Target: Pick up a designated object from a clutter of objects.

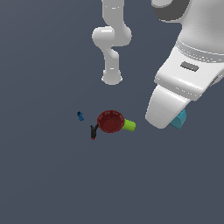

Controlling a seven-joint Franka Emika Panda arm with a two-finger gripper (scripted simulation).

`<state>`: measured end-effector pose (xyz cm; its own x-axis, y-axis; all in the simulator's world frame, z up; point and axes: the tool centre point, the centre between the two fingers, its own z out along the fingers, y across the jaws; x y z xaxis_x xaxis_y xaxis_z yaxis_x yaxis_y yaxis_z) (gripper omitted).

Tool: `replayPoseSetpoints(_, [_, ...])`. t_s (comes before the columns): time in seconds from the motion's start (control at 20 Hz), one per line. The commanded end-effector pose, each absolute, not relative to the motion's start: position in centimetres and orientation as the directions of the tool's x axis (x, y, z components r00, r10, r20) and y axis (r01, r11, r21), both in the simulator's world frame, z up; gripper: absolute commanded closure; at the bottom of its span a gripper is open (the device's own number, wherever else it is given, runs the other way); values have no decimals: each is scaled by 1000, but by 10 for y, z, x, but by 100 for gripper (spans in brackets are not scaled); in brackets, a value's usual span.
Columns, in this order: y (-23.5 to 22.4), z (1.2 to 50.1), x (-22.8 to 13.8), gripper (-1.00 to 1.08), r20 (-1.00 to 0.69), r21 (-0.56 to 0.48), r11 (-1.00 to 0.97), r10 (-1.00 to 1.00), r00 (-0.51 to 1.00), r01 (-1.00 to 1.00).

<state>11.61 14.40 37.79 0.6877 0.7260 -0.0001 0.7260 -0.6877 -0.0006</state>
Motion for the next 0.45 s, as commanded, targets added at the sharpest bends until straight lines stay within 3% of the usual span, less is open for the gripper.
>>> replayPoseSetpoints(0.0, [148, 383, 118, 108, 0, 0, -688, 726, 688, 726])
replayPoseSetpoints(0.4, [150, 386, 120, 108, 0, 0, -688, 726, 688, 726])
